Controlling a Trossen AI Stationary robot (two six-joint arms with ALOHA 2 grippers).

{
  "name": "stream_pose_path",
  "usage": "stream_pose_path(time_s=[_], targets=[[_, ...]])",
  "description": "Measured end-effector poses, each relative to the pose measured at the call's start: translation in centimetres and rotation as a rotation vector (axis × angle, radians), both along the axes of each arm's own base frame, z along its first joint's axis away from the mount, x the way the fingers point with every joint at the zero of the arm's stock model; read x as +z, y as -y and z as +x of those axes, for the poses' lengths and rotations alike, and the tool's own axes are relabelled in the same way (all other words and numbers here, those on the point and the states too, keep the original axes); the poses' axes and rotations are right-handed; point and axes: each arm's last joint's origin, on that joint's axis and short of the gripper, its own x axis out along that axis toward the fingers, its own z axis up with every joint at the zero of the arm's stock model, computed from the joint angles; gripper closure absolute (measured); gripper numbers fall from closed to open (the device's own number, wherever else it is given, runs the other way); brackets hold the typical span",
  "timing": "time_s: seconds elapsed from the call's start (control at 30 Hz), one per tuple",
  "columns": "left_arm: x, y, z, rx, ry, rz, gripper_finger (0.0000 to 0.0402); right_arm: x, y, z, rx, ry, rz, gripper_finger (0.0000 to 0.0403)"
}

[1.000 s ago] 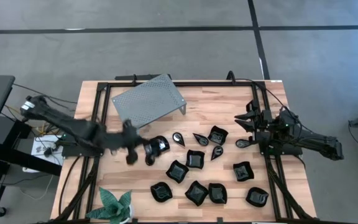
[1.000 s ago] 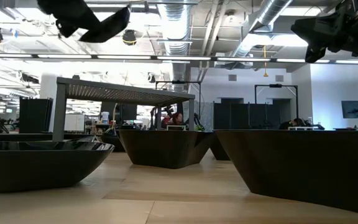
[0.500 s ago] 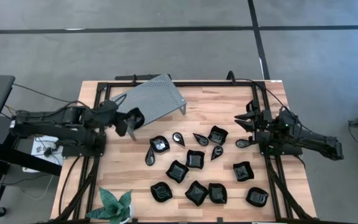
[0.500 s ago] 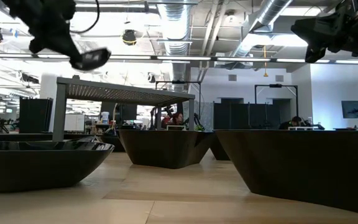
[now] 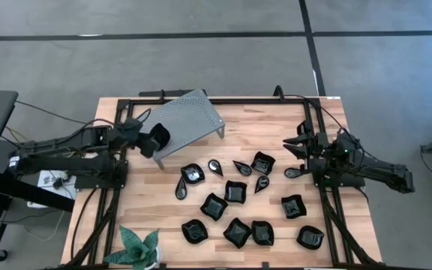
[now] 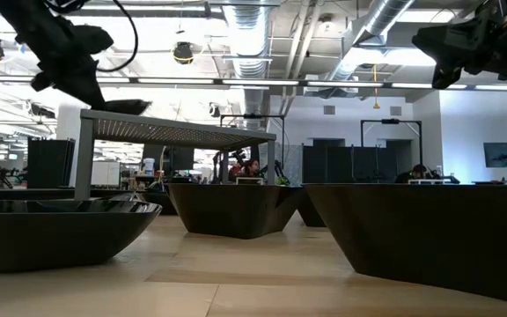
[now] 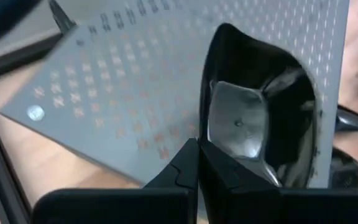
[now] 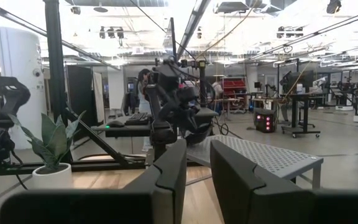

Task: Pick & Place Mini shaped plates
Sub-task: Put the black leaf-shaped plate on the shelf, then stack the black leaf-shaped plate on top of the black leaf-shaped plate on the shelf

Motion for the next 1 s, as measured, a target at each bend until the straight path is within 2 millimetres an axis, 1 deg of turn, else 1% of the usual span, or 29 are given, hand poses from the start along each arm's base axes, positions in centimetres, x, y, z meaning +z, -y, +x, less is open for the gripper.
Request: stream_pose_path(time_s=[0.17,0.23,0.5,0.63,0.87,1.0], targets=[[-0.2,-0.2,0.1,0.000,-0.018,-0.029,0.0395,0.0,0.0,0.0,0.000,0.000,0.000,0.0336],[-0.2,-0.2,0.1,0.005,-0.019,-0.028,0.0387,0.0,0.0,0.0,0.000,0.000,0.000,0.0336],[-0.2,-0.5,-0.1,0.071,-0.034,0.041,0.0317,0.0,0.0,0.0,0.000,0.000,0.000,0.0336],[0.2,-0.5,-0.2,0.071,-0.017,0.044,0.0302,0.0,0.0,0.0,0.000,0.000,0.000,0.0336],[2.6,0.1,0.5,-0.071,0.140,-0.056,0.0304,0.0,0.0,0.0,0.000,0.000,0.000,0.0336],[3.6,0.9,1.5,-0.226,0.267,-0.129,0.0306,0.0,0.0,0.0,0.000,0.000,0.000,0.0336]])
